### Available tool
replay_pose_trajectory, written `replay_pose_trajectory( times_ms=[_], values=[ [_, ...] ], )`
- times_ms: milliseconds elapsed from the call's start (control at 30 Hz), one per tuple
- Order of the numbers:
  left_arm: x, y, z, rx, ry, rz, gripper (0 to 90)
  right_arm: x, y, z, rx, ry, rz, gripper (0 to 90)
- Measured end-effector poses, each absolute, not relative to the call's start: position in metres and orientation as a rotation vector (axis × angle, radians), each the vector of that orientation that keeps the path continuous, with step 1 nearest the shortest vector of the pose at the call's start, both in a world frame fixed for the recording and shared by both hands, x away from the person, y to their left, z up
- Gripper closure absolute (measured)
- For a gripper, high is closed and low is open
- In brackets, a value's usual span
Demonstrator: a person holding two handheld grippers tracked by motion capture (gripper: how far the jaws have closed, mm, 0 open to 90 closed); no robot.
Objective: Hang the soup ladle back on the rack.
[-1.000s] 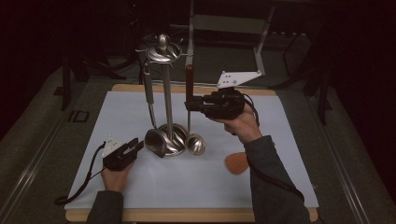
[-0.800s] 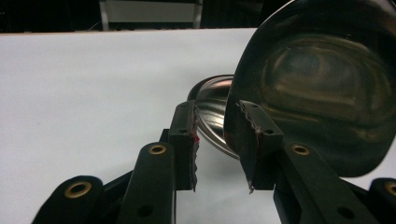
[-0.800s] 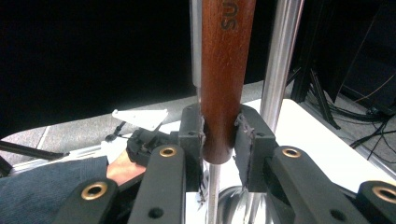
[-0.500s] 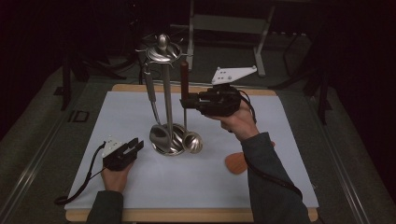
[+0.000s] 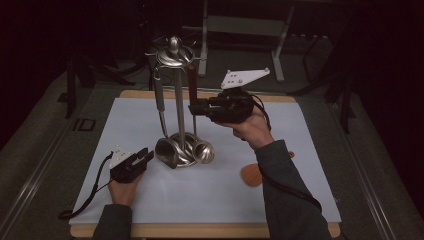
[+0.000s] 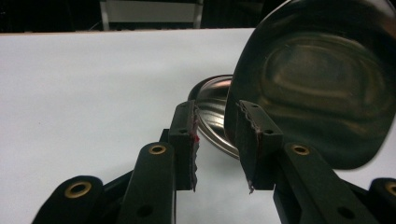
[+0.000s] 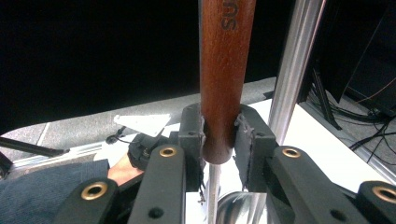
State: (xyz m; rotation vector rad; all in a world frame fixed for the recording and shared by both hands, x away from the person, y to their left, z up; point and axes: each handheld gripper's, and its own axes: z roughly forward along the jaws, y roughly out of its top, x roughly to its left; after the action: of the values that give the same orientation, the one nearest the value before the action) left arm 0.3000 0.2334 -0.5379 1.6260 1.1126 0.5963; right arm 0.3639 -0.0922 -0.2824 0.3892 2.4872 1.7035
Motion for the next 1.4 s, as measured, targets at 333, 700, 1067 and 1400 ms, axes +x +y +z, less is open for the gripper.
replay_pose_trajectory(
  times_ms=[333,700,1067,1400],
  values=[
    [0.3,0.234,-0.538,1.625,1.113,0.596,68.6,0.365,-0.086,-0.282,0.41,2.495,1.685,74.2],
    [0.3,0.233,-0.538,1.626,1.112,0.596,68.6,0.363,-0.08,-0.28,0.465,2.48,1.635,74.1],
    [0.3,0.233,-0.538,1.625,1.112,0.597,68.6,0.359,-0.07,-0.279,0.519,2.459,1.562,73.9],
    [0.3,0.233,-0.538,1.626,1.112,0.597,68.5,0.36,-0.07,-0.281,0.524,2.465,1.581,73.6]
  ],
)
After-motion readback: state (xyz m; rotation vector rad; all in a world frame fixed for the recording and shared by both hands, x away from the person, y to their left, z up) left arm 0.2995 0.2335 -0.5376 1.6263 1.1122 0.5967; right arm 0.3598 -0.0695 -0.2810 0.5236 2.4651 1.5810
